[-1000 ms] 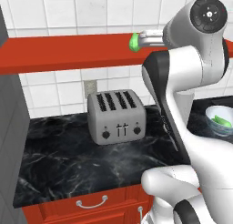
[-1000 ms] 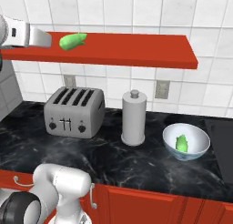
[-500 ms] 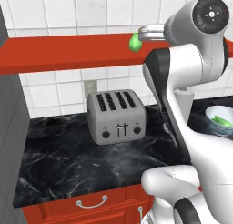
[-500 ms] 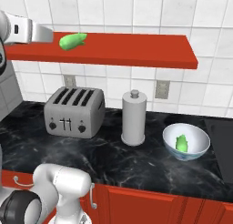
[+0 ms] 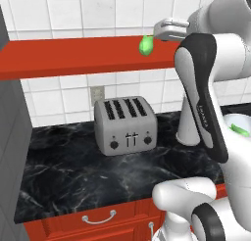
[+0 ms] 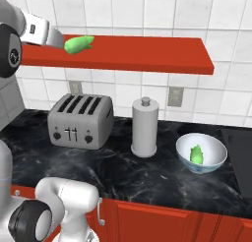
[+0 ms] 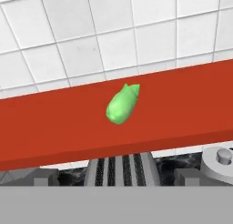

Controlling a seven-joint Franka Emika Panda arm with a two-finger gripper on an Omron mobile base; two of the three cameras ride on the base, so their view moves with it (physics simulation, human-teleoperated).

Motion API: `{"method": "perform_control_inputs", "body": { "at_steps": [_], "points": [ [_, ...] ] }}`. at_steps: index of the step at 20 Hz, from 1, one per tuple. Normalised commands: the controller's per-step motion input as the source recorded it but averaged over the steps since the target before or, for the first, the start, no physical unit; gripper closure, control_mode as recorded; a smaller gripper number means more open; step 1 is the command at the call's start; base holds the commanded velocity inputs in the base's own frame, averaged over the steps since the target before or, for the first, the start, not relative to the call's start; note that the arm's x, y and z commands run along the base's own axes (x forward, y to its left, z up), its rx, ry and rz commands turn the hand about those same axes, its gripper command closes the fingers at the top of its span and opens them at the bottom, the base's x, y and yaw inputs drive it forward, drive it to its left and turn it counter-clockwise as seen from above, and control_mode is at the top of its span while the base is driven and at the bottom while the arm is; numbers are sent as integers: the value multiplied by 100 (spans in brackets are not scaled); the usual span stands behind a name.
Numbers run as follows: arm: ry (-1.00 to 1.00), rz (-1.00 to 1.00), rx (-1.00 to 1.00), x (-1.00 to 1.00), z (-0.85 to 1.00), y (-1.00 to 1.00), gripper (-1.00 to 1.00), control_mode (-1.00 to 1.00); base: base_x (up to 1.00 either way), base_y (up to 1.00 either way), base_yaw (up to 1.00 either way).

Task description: Pick the corns from the cabinet and place them in one bowl. Pick the carrot from the sink and place it in the other bowl.

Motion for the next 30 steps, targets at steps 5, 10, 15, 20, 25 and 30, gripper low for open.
{"method": "perform_control_inputs", "body": {
  "at_steps": [5, 10, 15, 20, 25, 30],
  "points": [
    [10, 7, 2, 1, 0, 0, -100, -100, 0, 0, 0],
    [-2, 0, -3, 19, -11, 0, -100, -100, 0, 0, 0],
    [-1, 0, -3, 39, -19, 0, -100, -100, 0, 0, 0],
    [8, 0, 0, 44, -2, 0, -100, -100, 0, 0, 0],
    [14, 0, -2, 45, 0, 1, -100, -100, 0, 0, 0],
    [8, 0, -3, 46, 0, 5, -100, -100, 0, 0, 0]
  ]
}}
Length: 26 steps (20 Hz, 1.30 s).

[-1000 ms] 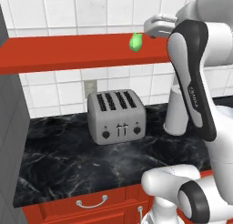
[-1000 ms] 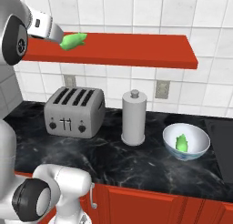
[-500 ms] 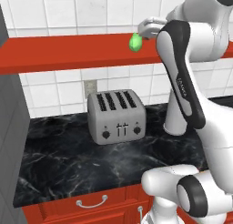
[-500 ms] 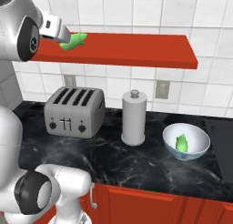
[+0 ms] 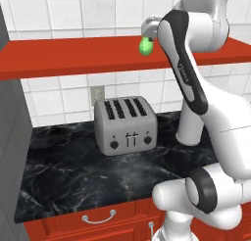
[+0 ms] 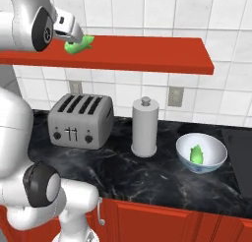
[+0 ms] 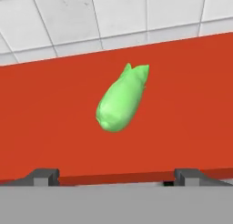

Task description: Pick the corns from the cabinet and place them in one bowl. Pick the carrot from the sink and place it in the other bowl.

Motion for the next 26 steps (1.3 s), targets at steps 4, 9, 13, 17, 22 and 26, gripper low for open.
{"method": "perform_control_inputs", "body": {
  "at_steps": [4, 9, 13, 17, 22, 26],
  "points": [
    [0, -1, -5, 39, -6, 10, -100, -100, 0, 0, 0],
    [-9, -1, -5, 21, -21, 14, -100, -100, 0, 0, 0],
    [-19, 0, -6, 16, -44, 3, -100, -100, 0, 0, 0],
    [-11, 0, -2, 17, -20, 0, -100, -100, 0, 0, 0],
    [7, 0, 0, 5, 20, -14, -100, -100, 0, 0, 0],
    [12, -1, 0, 14, 14, 0, -100, -100, 0, 0, 0]
  ]
}}
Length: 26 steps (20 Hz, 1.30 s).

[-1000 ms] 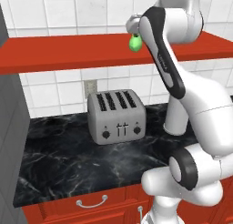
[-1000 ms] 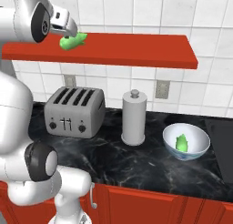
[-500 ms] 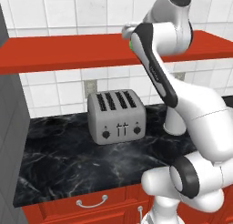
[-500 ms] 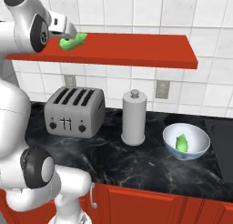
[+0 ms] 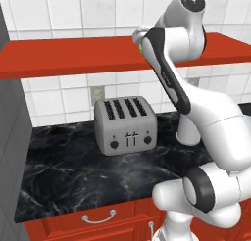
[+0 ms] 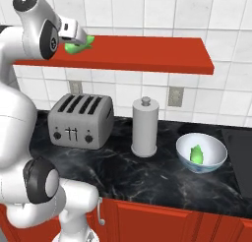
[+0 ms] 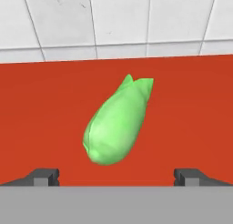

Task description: Pick the corns from the cabinet and place them in one bowl. Pick the carrot from the sink and place it in the other bowl.

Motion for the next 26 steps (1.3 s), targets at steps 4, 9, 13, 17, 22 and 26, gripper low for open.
{"method": "perform_control_inputs", "body": {
  "at_steps": [4, 9, 13, 17, 22, 26],
  "points": [
    [11, -2, 0, 28, 0, 0, -100, -100, 0, 0, 0],
    [6, -9, 0, 47, 0, 0, -100, -100, 0, 0, 0],
    [0, -7, 0, 32, 0, 0, -100, -100, 0, 0, 0],
    [0, -3, 0, 12, 0, 0, -100, -100, 0, 0, 0],
    [3, 0, 0, 0, -5, 0, -100, -100, 0, 0, 0],
    [0, 0, 0, 1, -35, 0, -100, -100, 0, 0, 0]
  ]
}}
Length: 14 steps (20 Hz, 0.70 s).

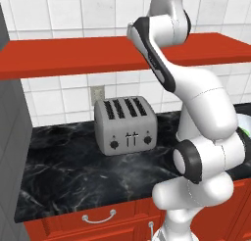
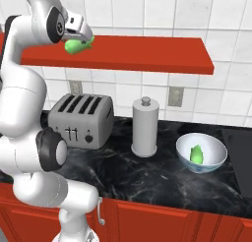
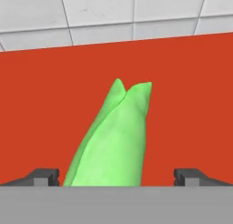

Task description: Pick the corns from the cabinet and place them in one bowl. Pick the carrot from the sink and place it in the other bowl.

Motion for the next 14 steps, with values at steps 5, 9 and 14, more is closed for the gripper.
{"method": "perform_control_inputs", "body": {
  "at_steps": [5, 9, 14],
  "points": [
    [0, 0, 0, 0, -10, 0, -100, -100, 0, 0, 0],
    [2, 0, 0, 12, 0, 0, -100, -100, 0, 0, 0],
    [1, 0, 0, 21, -7, 0, -100, -100, 0, 0, 0]
  ]
}}
